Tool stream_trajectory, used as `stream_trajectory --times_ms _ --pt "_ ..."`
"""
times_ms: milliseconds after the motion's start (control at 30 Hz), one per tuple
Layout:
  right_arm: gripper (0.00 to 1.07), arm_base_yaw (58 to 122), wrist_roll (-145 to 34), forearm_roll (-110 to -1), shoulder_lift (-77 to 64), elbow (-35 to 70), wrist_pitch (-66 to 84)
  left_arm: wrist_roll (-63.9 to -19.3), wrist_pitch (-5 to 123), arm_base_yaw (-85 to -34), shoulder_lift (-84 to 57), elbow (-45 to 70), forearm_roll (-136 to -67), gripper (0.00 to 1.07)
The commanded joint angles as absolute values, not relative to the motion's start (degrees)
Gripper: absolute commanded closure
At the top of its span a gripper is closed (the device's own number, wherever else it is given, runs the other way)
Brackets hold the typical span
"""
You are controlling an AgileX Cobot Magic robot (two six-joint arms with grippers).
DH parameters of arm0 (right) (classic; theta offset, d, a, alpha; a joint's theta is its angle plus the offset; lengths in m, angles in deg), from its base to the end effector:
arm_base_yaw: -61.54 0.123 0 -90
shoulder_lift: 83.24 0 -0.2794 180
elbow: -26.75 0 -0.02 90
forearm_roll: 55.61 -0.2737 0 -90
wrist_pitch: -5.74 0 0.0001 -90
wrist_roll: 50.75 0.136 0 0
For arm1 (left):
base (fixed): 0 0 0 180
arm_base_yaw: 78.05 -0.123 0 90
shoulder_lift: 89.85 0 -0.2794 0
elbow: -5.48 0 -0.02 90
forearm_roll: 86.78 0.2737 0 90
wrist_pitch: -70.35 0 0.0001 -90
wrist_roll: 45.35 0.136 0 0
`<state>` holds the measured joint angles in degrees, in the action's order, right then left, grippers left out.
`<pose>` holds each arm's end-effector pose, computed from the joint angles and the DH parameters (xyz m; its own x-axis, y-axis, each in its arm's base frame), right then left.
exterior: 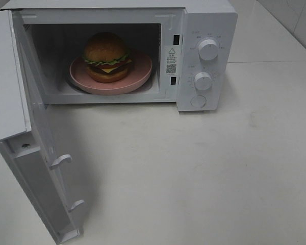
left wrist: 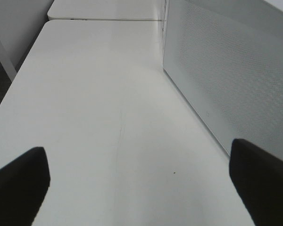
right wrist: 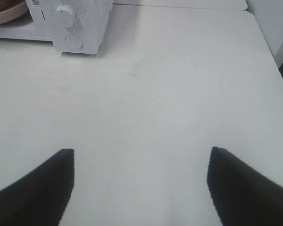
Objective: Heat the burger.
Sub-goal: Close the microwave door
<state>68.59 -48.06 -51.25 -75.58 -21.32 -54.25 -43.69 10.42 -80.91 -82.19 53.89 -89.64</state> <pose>0.0609 -0.0015 0.2721 -0.4301 -0.0443 -0.9017 -0.0598 0.9980 -0.0205 0.0614 -0.0028 0.2700 -0.4374 -0.0179 -0.8991 -0.0094 0.9998 -0.0154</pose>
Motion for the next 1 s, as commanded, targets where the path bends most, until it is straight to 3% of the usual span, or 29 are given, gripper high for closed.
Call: stream_trajectory --times_ms 33,800,1000 --pt "0.32 68.2 -48.2 -51.4 -77.1 -21.3 -53.6 -43.9 10.8 -80.7 -83.3 54.0 -89.7 0.09" --pt "0.32 68.2 -48.2 -51.4 -77.1 -21.3 -53.6 -44.4 12.1 -80.7 -83.1 52.9 -90.2 0.09" --pt "0.33 68.2 -48.2 -51.4 -77.1 -21.3 -53.6 -44.1 17.4 -80.7 -76.9 50.7 -89.6 0.21"
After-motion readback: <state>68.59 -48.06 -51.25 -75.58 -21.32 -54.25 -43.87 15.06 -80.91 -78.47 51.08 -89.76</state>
